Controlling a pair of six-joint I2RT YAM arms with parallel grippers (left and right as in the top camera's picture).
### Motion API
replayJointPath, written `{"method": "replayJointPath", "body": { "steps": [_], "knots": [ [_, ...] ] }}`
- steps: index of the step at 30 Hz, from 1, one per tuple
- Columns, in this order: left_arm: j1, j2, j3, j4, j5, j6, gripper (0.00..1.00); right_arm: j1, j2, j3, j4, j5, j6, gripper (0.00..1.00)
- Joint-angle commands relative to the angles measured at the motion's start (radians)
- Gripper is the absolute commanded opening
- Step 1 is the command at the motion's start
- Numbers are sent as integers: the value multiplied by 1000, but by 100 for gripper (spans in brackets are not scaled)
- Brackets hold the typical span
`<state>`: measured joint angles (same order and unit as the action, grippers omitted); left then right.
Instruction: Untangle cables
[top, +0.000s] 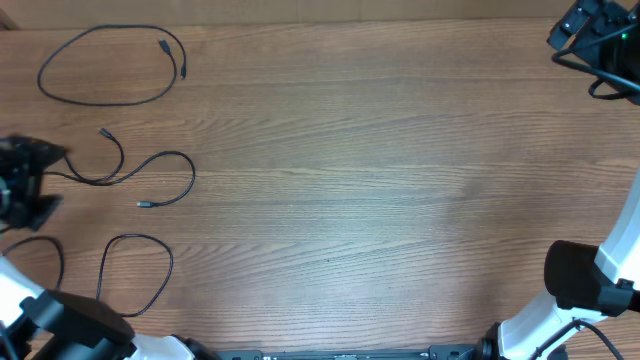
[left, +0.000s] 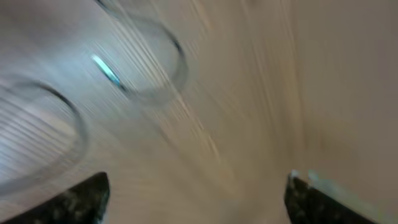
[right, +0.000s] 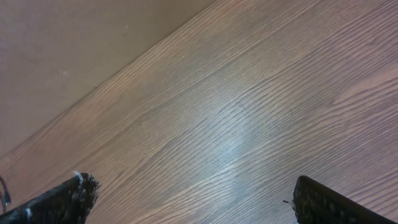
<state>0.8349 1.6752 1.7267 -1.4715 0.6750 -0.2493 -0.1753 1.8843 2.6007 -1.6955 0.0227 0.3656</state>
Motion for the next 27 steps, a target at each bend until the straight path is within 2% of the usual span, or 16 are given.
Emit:
{"method": "replayJointPath", "body": {
  "steps": [1, 6, 11, 19, 20, 27],
  "knots": [
    [-149, -74, 14, -119, 153, 270, 91, -2, -10, -3, 2, -2, -4, 100],
    [-379, -153, 9, -204, 29, 294, 89, -2, -10, -3, 2, -2, -4, 100],
    [-570, -279, 9, -184, -3, 205, 89, -2, -10, -3, 2, -2, -4, 100],
    [-721, -544, 9, -212, -192, 97, 91, -2, -10, -3, 2, -2, -4, 100],
    [-738, -617, 3, -218, -214, 89, 94, -2, -10, -3, 2, -2, -4, 100],
    [-744, -922, -35, -218, -200, 84, 99, -2, -10, -3, 2, -2, -4, 100]
  ]
}}
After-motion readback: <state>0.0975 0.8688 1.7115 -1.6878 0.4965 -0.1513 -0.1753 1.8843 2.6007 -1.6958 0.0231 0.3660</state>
